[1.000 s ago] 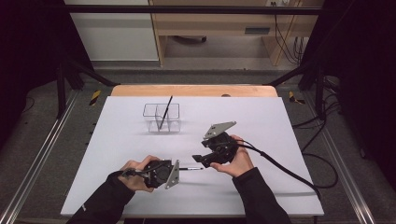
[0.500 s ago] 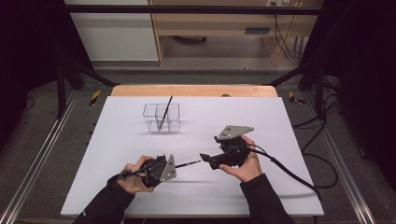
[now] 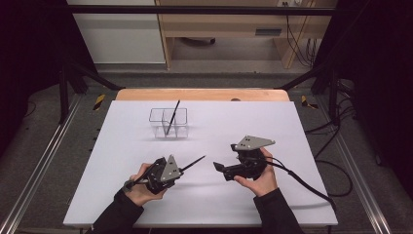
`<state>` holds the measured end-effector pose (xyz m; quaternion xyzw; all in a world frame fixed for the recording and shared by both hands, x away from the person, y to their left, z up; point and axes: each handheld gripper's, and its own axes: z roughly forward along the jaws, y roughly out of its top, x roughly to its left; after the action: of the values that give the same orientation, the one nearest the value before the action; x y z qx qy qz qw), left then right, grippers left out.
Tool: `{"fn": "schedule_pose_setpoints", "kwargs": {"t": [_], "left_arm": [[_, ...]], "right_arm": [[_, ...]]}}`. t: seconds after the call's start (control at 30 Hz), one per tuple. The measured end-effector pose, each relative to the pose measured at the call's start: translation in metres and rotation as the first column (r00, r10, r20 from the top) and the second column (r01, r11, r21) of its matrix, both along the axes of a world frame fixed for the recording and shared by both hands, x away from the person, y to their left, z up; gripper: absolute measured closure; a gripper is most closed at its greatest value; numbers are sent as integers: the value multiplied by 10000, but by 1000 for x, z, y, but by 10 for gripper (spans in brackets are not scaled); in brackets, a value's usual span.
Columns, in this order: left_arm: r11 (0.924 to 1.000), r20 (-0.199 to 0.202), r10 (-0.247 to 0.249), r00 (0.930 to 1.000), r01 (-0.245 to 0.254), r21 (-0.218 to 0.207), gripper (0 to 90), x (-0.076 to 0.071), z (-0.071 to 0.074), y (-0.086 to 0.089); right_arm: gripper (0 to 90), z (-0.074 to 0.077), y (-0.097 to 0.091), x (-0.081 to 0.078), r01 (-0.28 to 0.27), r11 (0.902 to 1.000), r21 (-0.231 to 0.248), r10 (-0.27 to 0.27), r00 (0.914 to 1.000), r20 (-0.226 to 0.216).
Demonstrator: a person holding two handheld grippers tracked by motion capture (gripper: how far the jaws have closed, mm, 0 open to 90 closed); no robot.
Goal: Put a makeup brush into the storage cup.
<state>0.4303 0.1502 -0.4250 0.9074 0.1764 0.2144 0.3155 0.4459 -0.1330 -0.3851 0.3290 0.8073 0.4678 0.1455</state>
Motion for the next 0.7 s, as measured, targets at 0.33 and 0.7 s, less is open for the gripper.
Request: {"fn": "schedule_pose_setpoints", "kwargs": {"t": [0.33,0.7], "left_arm": [[9874,-218,900,9957,-920,-1288,829,-2,-1,4],[9600,-279,1643,9860,-1664,-2253,829,-4,-4,5]], "right_arm": [[155,-8,1,-5,419,9981,460,-421,9991,40],[116,-13,7,-8,797,9932,853,-820,9964,236]]}}
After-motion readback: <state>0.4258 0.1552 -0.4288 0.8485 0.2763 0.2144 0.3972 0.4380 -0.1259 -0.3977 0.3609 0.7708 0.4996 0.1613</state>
